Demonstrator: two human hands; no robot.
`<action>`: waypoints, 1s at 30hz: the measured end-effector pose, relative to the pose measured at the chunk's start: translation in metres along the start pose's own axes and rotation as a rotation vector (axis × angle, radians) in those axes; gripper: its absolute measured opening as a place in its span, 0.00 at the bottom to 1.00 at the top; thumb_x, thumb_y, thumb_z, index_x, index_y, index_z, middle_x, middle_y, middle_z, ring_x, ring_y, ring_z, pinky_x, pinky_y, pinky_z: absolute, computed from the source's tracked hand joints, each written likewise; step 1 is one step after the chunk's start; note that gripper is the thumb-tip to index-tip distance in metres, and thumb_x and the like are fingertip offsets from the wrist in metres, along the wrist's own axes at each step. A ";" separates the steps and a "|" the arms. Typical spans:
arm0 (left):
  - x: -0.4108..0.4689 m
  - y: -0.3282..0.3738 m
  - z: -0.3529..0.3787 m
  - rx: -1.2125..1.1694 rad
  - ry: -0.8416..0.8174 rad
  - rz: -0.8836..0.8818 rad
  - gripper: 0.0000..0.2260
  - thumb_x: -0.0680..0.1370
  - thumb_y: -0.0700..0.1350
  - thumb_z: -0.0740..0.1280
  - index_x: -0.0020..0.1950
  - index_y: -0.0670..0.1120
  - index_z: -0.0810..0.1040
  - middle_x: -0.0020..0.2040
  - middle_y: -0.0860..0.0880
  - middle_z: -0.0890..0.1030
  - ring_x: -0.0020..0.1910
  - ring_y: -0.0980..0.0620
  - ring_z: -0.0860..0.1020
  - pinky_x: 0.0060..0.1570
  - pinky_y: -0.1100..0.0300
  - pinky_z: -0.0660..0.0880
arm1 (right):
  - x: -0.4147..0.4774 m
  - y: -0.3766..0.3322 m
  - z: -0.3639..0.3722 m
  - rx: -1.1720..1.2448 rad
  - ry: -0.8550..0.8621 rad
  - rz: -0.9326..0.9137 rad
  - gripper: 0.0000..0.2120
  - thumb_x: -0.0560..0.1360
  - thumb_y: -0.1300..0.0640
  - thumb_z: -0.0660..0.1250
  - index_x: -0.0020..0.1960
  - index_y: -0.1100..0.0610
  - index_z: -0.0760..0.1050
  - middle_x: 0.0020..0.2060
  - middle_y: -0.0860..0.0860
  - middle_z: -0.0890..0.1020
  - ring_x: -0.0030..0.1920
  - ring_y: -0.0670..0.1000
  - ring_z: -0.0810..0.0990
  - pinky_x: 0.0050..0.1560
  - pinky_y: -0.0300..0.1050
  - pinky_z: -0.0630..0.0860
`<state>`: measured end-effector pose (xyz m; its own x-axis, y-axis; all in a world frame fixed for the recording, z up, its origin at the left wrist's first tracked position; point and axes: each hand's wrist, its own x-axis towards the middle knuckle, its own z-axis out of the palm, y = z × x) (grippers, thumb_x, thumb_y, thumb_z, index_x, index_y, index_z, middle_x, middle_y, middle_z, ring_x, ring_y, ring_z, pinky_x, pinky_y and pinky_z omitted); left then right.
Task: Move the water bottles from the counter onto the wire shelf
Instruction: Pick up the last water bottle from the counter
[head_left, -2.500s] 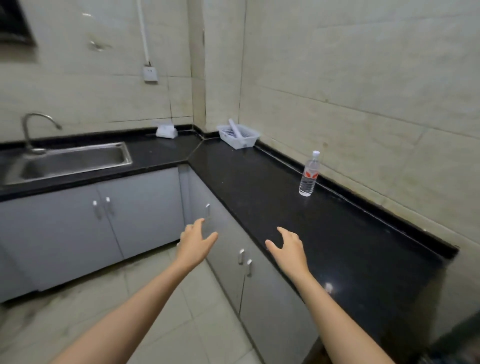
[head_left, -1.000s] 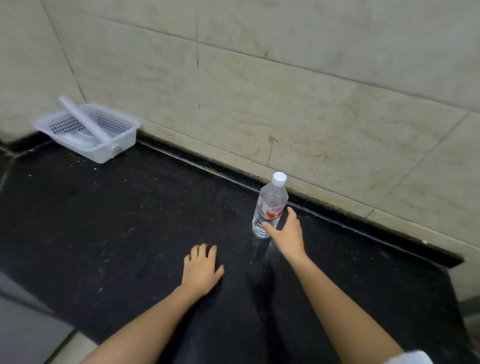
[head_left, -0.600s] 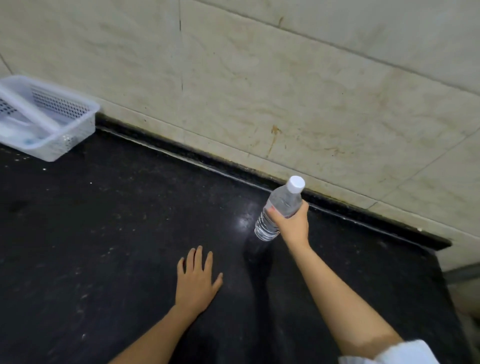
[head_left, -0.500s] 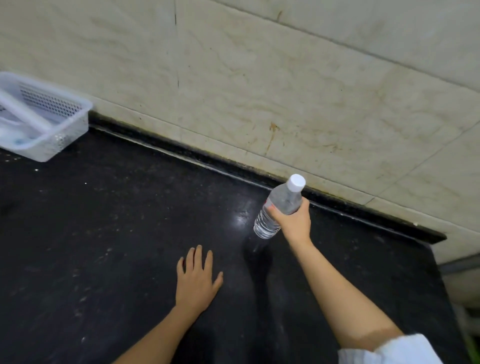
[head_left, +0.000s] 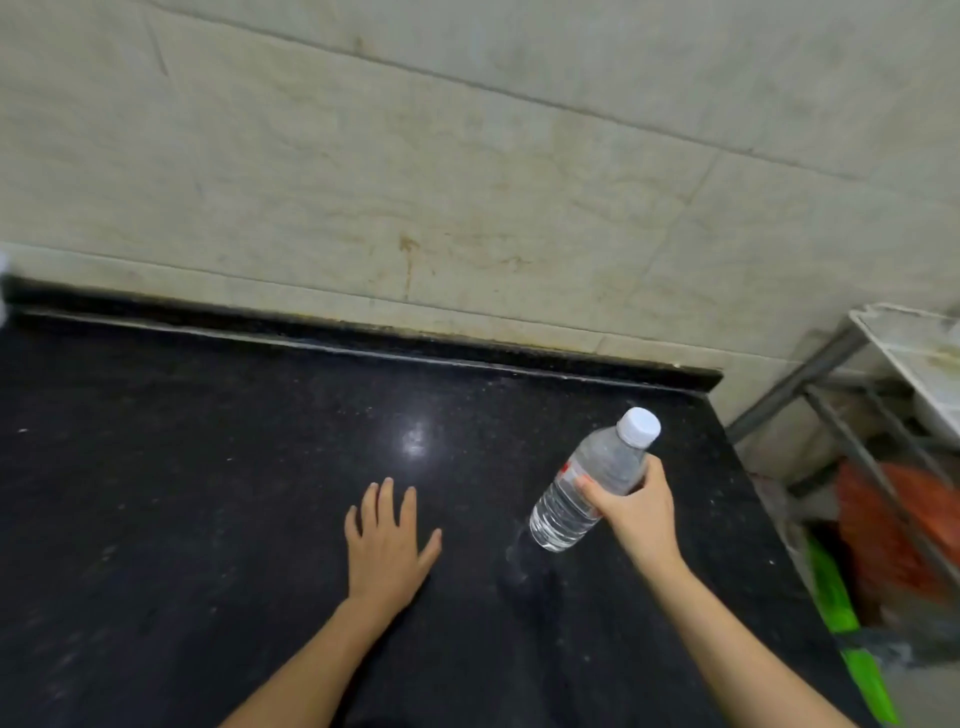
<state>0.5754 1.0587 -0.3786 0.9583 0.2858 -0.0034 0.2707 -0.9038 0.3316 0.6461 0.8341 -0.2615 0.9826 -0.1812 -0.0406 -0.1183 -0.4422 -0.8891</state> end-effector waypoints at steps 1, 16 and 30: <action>-0.004 0.020 0.000 -0.010 0.004 0.049 0.29 0.76 0.59 0.47 0.55 0.42 0.79 0.56 0.37 0.80 0.60 0.42 0.65 0.48 0.40 0.76 | -0.006 0.005 -0.020 0.001 0.026 -0.001 0.26 0.61 0.58 0.78 0.53 0.53 0.68 0.44 0.45 0.76 0.49 0.51 0.78 0.50 0.47 0.72; -0.175 0.425 -0.008 -0.596 -0.206 0.749 0.45 0.56 0.68 0.60 0.71 0.51 0.62 0.67 0.55 0.70 0.68 0.54 0.66 0.62 0.62 0.58 | -0.097 0.069 -0.364 0.115 0.366 -0.147 0.31 0.51 0.50 0.77 0.50 0.55 0.72 0.42 0.43 0.79 0.42 0.41 0.78 0.40 0.33 0.73; -0.115 0.672 -0.051 -0.933 -0.054 0.805 0.26 0.64 0.45 0.74 0.60 0.47 0.72 0.53 0.48 0.80 0.51 0.50 0.78 0.46 0.58 0.74 | 0.023 0.047 -0.565 -0.053 0.278 -0.352 0.34 0.71 0.46 0.68 0.71 0.51 0.58 0.65 0.49 0.72 0.63 0.48 0.71 0.61 0.42 0.70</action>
<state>0.6426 0.4351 -0.1077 0.8304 -0.2807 0.4813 -0.5459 -0.2366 0.8038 0.5824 0.3131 -0.0462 0.8893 -0.2378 0.3907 0.2019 -0.5623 -0.8019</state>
